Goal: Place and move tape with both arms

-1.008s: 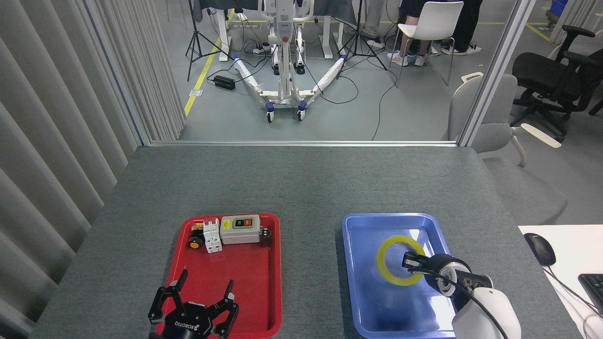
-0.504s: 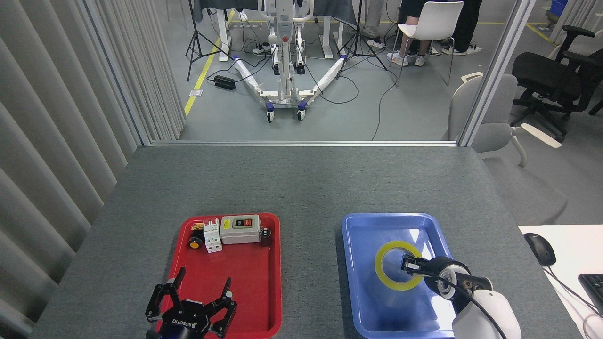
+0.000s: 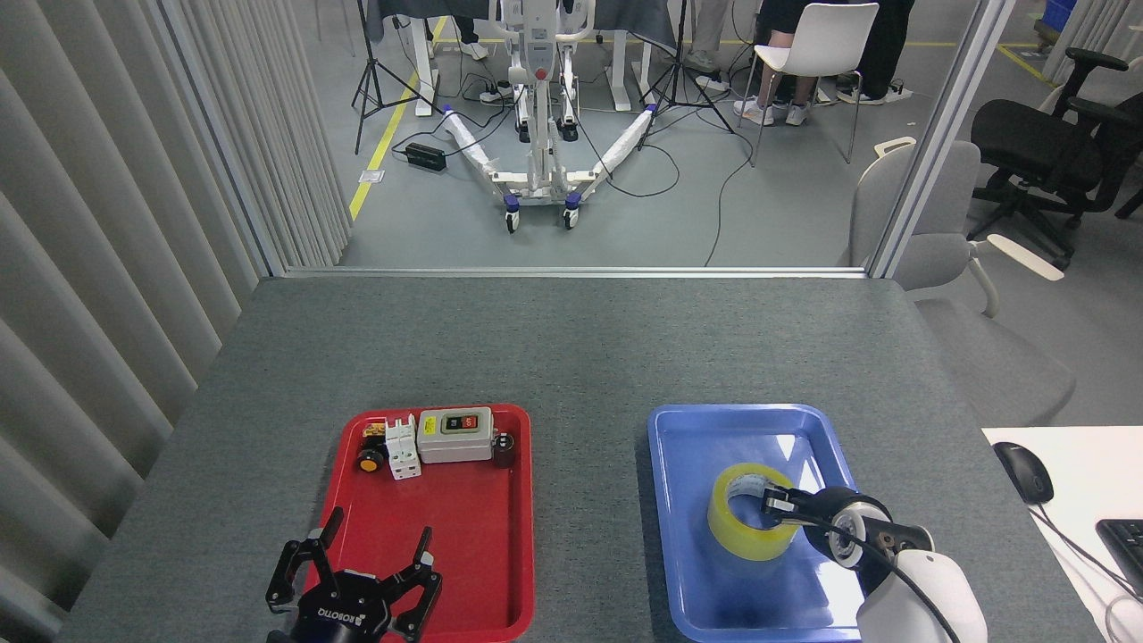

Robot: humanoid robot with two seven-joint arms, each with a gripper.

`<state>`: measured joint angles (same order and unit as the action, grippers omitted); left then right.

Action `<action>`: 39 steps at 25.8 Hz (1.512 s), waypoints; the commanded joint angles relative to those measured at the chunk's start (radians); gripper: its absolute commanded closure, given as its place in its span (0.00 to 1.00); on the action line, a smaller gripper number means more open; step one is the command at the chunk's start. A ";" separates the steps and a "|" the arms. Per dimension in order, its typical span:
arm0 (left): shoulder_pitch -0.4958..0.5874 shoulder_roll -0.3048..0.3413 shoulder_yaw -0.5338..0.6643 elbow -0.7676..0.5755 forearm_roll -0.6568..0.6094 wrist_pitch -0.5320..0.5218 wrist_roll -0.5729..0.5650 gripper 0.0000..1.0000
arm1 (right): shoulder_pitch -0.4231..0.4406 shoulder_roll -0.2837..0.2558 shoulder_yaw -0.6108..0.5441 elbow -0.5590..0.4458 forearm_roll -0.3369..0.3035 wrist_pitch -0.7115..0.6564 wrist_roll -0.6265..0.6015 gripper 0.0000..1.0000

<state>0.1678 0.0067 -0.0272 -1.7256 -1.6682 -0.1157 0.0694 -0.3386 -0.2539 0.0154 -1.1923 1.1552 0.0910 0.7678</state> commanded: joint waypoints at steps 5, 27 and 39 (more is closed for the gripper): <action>0.029 0.004 0.000 -0.002 0.001 -0.004 -0.007 0.00 | -0.010 -0.005 -0.002 -0.013 -0.002 -0.008 -0.002 0.46; -0.028 -0.002 0.016 0.008 0.002 -0.002 0.003 0.00 | 0.177 -0.100 -0.074 -0.346 0.120 -0.192 -0.792 0.01; -0.108 -0.001 0.012 0.038 0.002 -0.010 -0.008 0.00 | 0.418 -0.093 -0.238 -0.475 0.152 -0.335 -0.789 0.00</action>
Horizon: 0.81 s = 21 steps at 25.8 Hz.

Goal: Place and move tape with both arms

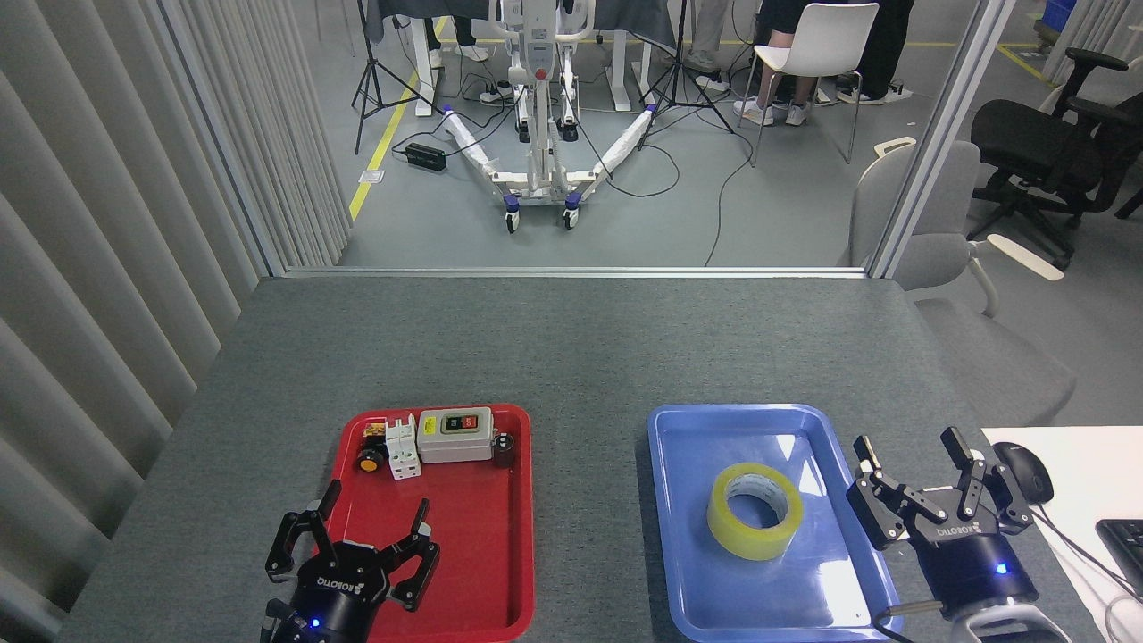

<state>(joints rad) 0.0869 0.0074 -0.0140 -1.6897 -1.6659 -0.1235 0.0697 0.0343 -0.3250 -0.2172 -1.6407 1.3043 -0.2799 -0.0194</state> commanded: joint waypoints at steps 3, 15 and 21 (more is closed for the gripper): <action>-0.042 -0.003 -0.004 -0.010 -0.002 -0.002 -0.013 0.00 | 0.105 -0.025 -0.005 -0.053 0.003 0.044 -0.002 0.00; -0.161 0.002 -0.009 0.114 0.001 -0.002 -0.013 0.00 | 0.114 0.035 -0.017 -0.011 0.004 0.053 0.001 0.00; -0.147 0.006 0.006 0.153 0.034 0.004 -0.010 0.00 | 0.113 0.034 -0.017 -0.007 0.001 0.051 -0.002 0.00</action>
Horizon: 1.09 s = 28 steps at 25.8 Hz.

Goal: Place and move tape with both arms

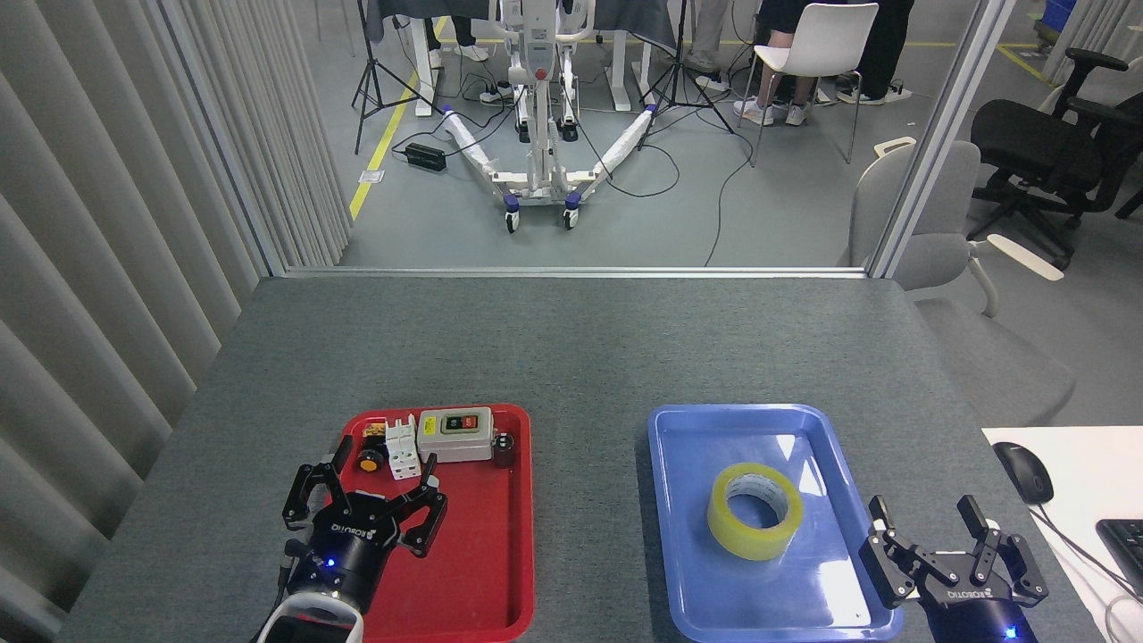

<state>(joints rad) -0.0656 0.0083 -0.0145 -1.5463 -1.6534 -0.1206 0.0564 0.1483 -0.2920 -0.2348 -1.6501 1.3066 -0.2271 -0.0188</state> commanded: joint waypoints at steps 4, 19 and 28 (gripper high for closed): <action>0.036 0.007 0.015 0.008 0.040 0.001 0.011 0.00 | -0.001 -0.006 0.000 0.004 -0.003 0.000 -0.003 0.00; 0.092 0.010 0.071 -0.018 0.043 0.001 0.014 0.00 | -0.003 0.002 -0.001 0.009 -0.003 -0.001 -0.003 0.00; 0.098 0.010 0.074 -0.024 0.043 0.001 0.014 0.00 | -0.003 0.002 0.000 0.007 -0.003 -0.001 -0.003 0.00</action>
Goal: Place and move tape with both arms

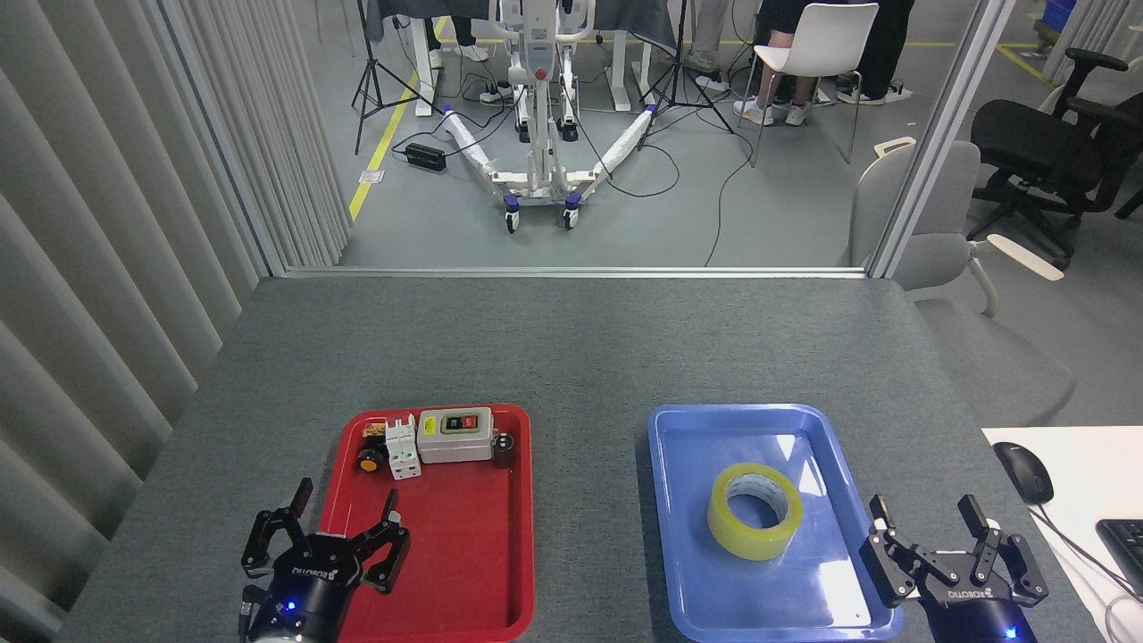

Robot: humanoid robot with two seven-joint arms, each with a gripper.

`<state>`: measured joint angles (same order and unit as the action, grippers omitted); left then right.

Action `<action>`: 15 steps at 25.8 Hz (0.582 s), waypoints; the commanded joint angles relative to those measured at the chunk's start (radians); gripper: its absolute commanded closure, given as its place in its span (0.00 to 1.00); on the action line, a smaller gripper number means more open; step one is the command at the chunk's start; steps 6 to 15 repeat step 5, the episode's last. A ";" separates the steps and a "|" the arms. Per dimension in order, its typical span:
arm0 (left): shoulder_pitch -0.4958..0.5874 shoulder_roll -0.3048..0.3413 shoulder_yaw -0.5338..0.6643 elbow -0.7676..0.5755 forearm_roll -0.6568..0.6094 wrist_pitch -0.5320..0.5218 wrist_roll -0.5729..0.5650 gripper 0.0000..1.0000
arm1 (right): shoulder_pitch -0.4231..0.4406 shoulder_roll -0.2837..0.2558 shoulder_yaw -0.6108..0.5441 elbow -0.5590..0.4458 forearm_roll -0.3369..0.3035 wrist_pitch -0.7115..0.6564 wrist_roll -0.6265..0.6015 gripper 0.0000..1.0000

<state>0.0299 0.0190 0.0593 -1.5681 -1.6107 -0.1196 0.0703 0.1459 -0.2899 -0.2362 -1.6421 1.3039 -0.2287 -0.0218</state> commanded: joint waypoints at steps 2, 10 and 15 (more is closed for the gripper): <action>0.005 -0.001 0.002 -0.003 0.000 0.000 0.002 0.00 | 0.000 0.000 0.001 0.001 0.000 0.000 0.000 0.00; 0.007 0.001 0.002 -0.001 0.000 0.000 0.002 0.00 | 0.000 0.002 0.001 0.001 0.000 -0.001 0.000 0.00; 0.007 0.001 0.002 -0.001 0.000 0.000 0.002 0.00 | 0.000 0.002 0.001 0.001 0.000 -0.001 0.000 0.00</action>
